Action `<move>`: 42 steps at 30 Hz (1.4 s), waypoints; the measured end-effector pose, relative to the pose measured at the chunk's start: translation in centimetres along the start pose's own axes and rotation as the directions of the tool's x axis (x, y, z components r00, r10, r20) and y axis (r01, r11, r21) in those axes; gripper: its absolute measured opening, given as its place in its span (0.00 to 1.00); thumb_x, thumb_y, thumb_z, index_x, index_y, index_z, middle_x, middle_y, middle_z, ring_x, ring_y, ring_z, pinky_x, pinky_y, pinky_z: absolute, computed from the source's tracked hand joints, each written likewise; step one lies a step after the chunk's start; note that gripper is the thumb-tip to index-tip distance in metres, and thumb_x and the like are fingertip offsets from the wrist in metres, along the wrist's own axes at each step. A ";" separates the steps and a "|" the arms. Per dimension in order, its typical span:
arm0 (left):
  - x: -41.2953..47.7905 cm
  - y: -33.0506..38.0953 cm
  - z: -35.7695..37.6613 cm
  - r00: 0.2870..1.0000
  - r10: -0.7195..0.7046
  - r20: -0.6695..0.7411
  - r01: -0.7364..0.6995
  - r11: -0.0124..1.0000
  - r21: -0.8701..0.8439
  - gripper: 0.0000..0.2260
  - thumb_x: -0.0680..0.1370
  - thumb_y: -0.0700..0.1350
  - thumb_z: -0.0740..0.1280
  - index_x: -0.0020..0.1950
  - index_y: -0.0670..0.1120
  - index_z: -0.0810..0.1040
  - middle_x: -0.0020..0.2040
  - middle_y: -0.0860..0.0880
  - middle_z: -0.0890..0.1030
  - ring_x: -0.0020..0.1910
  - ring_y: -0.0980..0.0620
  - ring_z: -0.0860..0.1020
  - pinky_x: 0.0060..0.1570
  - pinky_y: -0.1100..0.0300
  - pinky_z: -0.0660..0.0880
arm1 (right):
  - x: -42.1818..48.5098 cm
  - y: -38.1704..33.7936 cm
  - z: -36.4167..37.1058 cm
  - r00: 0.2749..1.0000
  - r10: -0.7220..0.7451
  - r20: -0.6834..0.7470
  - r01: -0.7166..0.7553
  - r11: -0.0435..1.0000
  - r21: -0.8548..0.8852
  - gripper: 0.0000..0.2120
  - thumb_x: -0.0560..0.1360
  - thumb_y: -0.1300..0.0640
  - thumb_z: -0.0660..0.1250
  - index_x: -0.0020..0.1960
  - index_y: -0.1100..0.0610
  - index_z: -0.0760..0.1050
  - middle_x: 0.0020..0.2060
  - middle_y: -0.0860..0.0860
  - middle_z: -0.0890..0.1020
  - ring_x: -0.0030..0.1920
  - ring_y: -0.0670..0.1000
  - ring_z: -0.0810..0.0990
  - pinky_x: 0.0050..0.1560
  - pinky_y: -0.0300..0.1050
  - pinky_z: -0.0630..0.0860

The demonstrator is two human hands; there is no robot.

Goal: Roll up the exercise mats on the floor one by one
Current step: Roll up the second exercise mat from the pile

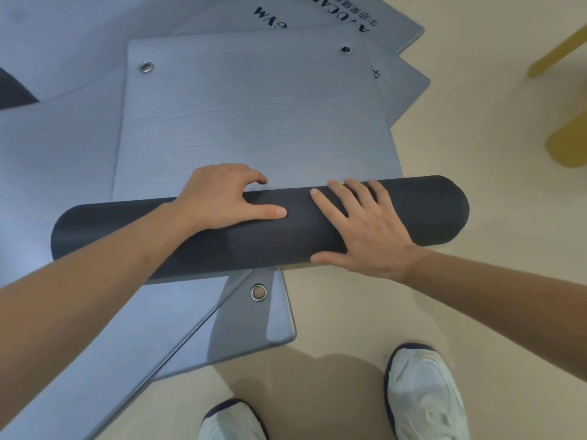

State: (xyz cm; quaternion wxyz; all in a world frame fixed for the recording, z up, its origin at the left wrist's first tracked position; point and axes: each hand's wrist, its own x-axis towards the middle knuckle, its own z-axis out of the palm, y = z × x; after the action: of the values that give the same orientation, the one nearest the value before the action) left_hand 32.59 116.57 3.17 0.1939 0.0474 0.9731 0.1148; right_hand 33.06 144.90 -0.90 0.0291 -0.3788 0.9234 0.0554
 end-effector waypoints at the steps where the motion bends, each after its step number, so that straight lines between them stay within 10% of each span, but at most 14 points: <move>1: -0.2 0.2 0.0 0.998 0.019 -0.067 -0.018 1.000 0.026 0.42 0.67 0.81 0.52 0.70 0.58 0.76 0.68 0.55 0.79 0.65 0.49 0.76 0.60 0.49 0.72 | 0.7 0.4 -0.1 1.000 0.000 0.005 0.000 1.000 0.011 0.50 0.72 0.20 0.52 0.82 0.53 0.56 0.74 0.60 0.69 0.72 0.65 0.69 0.72 0.67 0.63; 8: -4.1 2.4 3.5 0.854 0.277 -0.440 -0.179 0.951 0.250 0.35 0.74 0.66 0.66 0.74 0.45 0.75 0.74 0.43 0.75 0.72 0.38 0.72 0.70 0.42 0.67 | 6.2 3.8 -1.6 0.992 -0.020 0.123 0.002 0.990 0.142 0.50 0.69 0.16 0.48 0.80 0.47 0.56 0.68 0.51 0.74 0.63 0.58 0.75 0.66 0.58 0.70; 15: -3.2 1.1 5.2 0.942 0.134 -0.308 -0.003 0.920 0.392 0.50 0.71 0.75 0.62 0.84 0.47 0.58 0.82 0.37 0.60 0.79 0.32 0.61 0.76 0.32 0.54 | 11.1 6.9 -2.3 0.950 -0.043 0.308 -0.068 0.937 0.342 0.49 0.67 0.16 0.50 0.81 0.41 0.57 0.69 0.47 0.74 0.68 0.55 0.73 0.68 0.57 0.70; 21: 1.0 -0.8 3.1 0.958 0.102 -0.268 0.009 0.923 0.384 0.60 0.60 0.82 0.64 0.84 0.50 0.55 0.82 0.38 0.59 0.78 0.34 0.62 0.76 0.35 0.57 | 10.2 6.0 -1.9 0.991 0.123 -0.061 -0.107 0.969 0.221 0.53 0.67 0.15 0.45 0.80 0.47 0.61 0.71 0.53 0.74 0.67 0.60 0.74 0.73 0.63 0.63; 24: 3.1 -1.6 1.4 0.975 0.060 -0.214 0.022 0.933 0.360 0.62 0.56 0.86 0.57 0.83 0.54 0.52 0.82 0.40 0.60 0.78 0.35 0.62 0.77 0.35 0.56 | 8.5 5.5 -0.4 0.998 0.067 -0.020 -0.065 0.993 0.096 0.56 0.65 0.14 0.50 0.82 0.48 0.55 0.76 0.55 0.68 0.72 0.63 0.68 0.75 0.68 0.59; 30: 6.8 -2.4 -1.8 0.998 -0.007 -0.060 0.019 0.980 0.197 0.60 0.53 0.86 0.63 0.79 0.59 0.57 0.73 0.49 0.73 0.70 0.41 0.72 0.71 0.39 0.65 | 11.1 7.7 -1.1 0.993 0.040 0.113 -0.045 0.998 0.039 0.65 0.57 0.11 0.54 0.83 0.45 0.45 0.78 0.59 0.63 0.74 0.66 0.65 0.76 0.67 0.59; 42: 9.2 -2.2 -5.8 0.992 -0.051 0.118 0.051 0.999 -0.001 0.45 0.52 0.78 0.74 0.65 0.63 0.72 0.52 0.60 0.79 0.51 0.49 0.77 0.50 0.51 0.70 | 14.7 9.5 -3.7 0.963 -0.030 0.268 -0.055 0.951 0.304 0.51 0.59 0.19 0.70 0.74 0.42 0.62 0.49 0.49 0.75 0.52 0.56 0.77 0.53 0.52 0.75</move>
State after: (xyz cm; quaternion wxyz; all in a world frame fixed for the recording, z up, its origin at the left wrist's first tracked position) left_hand 21.73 114.48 4.45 0.2539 0.0287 0.9607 0.1086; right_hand 15.93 140.91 2.12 0.2128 -0.3526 0.9104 -0.0385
